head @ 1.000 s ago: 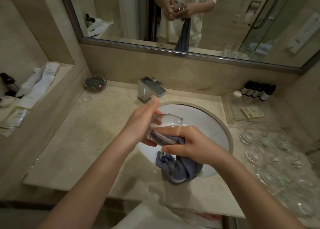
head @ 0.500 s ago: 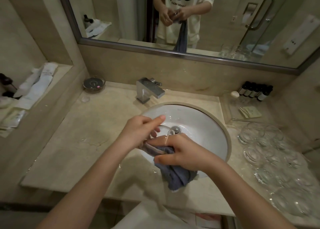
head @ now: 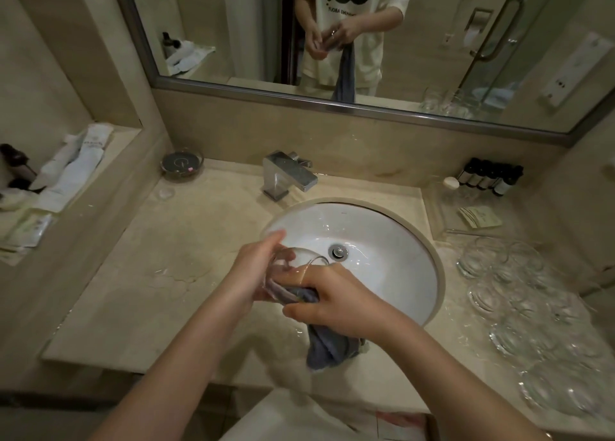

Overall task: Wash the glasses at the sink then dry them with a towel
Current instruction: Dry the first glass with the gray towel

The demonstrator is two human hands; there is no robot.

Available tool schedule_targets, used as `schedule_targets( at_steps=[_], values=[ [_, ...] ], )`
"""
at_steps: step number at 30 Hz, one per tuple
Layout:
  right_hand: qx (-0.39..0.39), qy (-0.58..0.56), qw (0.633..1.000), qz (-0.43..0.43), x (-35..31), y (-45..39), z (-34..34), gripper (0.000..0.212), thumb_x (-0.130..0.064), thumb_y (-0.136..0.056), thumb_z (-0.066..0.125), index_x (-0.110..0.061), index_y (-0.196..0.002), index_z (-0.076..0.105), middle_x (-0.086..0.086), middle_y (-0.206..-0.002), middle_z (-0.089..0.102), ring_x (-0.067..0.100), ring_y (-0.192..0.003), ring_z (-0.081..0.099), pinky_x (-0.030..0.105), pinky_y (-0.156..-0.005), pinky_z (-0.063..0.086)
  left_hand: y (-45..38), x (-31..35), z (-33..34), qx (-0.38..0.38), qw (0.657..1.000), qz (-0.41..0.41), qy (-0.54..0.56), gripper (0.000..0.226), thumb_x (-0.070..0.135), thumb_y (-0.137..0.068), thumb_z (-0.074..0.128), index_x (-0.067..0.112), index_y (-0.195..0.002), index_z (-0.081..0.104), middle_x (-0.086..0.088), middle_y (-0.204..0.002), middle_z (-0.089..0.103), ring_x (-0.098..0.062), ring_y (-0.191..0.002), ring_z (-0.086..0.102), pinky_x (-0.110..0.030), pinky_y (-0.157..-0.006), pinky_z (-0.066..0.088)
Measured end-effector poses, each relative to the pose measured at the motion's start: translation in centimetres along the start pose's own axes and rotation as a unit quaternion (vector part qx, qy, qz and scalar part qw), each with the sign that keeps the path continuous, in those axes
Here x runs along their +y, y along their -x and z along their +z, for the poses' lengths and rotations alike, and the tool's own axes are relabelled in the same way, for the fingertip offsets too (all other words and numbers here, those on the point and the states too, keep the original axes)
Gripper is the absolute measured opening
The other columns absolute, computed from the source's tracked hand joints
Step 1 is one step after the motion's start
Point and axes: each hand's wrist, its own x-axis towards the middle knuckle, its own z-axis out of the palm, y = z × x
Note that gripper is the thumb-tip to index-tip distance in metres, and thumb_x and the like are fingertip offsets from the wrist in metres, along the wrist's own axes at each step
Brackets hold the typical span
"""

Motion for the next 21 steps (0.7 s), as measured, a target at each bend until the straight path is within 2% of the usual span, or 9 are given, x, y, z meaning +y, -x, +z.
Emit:
schedule_targets(
  at_steps=[2,4,5,9,11,13,16,19,21],
  values=[
    [-0.004,-0.098,0.995,0.017,0.0,0.2,-0.1,0.038,-0.024,-0.076,0.068,-0.023,-0.114,0.070,-0.006,-0.087,0.068,0.008,-0.080,0.060,0.033,-0.078,0.051,0.4,-1.1,-0.1,0.073,0.987,0.139,0.024,0.029,0.019,-0.092,0.055,0.010,-0.067,0.065,-0.005,-0.063,0.066,-0.014,-0.047,0.059,-0.018,-0.040,0.041],
    [-0.024,-0.244,0.968,0.059,0.0,0.4,-1.3,0.040,-0.008,-0.079,0.073,-0.019,-0.116,0.070,-0.008,-0.090,0.070,0.002,-0.082,0.061,0.023,-0.082,0.050,0.9,-2.0,-0.4,0.132,0.955,0.265,0.013,0.031,0.026,-0.089,0.051,0.013,-0.067,0.068,-0.003,-0.060,0.068,-0.019,-0.053,0.062,-0.024,-0.043,0.045],
    [-0.032,-0.277,0.958,0.065,0.0,0.6,-1.9,0.040,-0.002,-0.080,0.072,-0.016,-0.117,0.070,-0.007,-0.090,0.070,0.003,-0.082,0.062,0.021,-0.081,0.050,0.7,-2.1,-0.5,0.128,0.953,0.276,0.005,0.031,0.031,-0.087,0.050,0.015,-0.068,0.069,-0.001,-0.060,0.068,-0.019,-0.053,0.062,-0.026,-0.043,0.044],
    [-0.047,-0.225,0.973,0.022,0.1,0.6,-3.7,0.032,-0.006,-0.082,0.072,-0.008,-0.113,0.071,0.010,-0.090,0.071,0.018,-0.079,0.062,0.038,-0.081,0.052,-0.1,-0.5,-1.4,-0.099,0.992,0.070,-0.043,0.034,0.046,-0.078,0.064,0.013,-0.082,0.065,-0.004,-0.076,0.065,-0.019,-0.060,0.062,-0.029,-0.055,0.049],
    [-0.075,-0.214,0.974,0.013,0.1,0.7,-4.4,0.031,-0.005,-0.083,0.071,-0.006,-0.114,0.070,0.014,-0.096,0.071,0.023,-0.084,0.065,0.041,-0.085,0.052,-0.1,0.2,-2.4,-0.219,0.972,-0.013,-0.080,0.053,0.059,-0.062,0.070,0.014,-0.089,0.060,-0.007,-0.081,0.061,-0.022,-0.063,0.062,-0.030,-0.054,0.052],
    [-0.110,-0.203,0.973,0.012,0.2,0.7,-4.6,0.033,-0.006,-0.082,0.073,-0.006,-0.115,0.070,0.012,-0.100,0.072,0.022,-0.089,0.067,0.039,-0.087,0.052,-0.2,0.4,-3.1,-0.287,0.953,-0.026,-0.097,0.071,0.069,-0.045,0.080,0.015,-0.085,0.059,-0.010,-0.079,0.063,-0.027,-0.061,0.063,-0.029,-0.052,0.052],
    [-0.112,-0.188,0.976,0.007,0.2,0.4,-4.4,0.031,-0.010,-0.080,0.077,-0.007,-0.110,0.071,0.008,-0.099,0.071,0.016,-0.088,0.065,0.035,-0.085,0.052,-0.5,0.1,-3.1,-0.301,0.942,0.052,-0.137,0.084,0.074,-0.041,0.082,0.013,-0.096,0.062,-0.018,-0.090,0.062,-0.031,-0.076,0.058,-0.029,-0.064,0.043],
    [-0.022,-0.191,0.981,0.018,0.6,0.4,-4.2,0.040,-0.018,-0.075,0.082,-0.020,-0.113,0.071,-0.007,-0.107,0.071,0.007,-0.098,0.066,0.031,-0.090,0.052,-0.5,-0.8,-2.9,-0.252,0.957,0.125,-0.071,0.088,0.070,-0.051,0.081,0.016,-0.118,0.065,-0.014,-0.113,0.068,-0.027,-0.096,0.065,-0.035,-0.081,0.048],
    [0.063,-0.209,0.975,0.040,1.1,0.5,-4.0,0.044,-0.030,-0.070,0.083,-0.033,-0.113,0.069,-0.015,-0.109,0.070,0.003,-0.101,0.065,0.029,-0.091,0.052,-0.3,-1.5,-2.7,-0.222,0.964,0.146,-0.022,0.087,0.072,-0.058,0.076,0.020,-0.126,0.063,-0.015,-0.113,0.069,-0.023,-0.089,0.068,-0.030,-0.072,0.051]
  ],
)
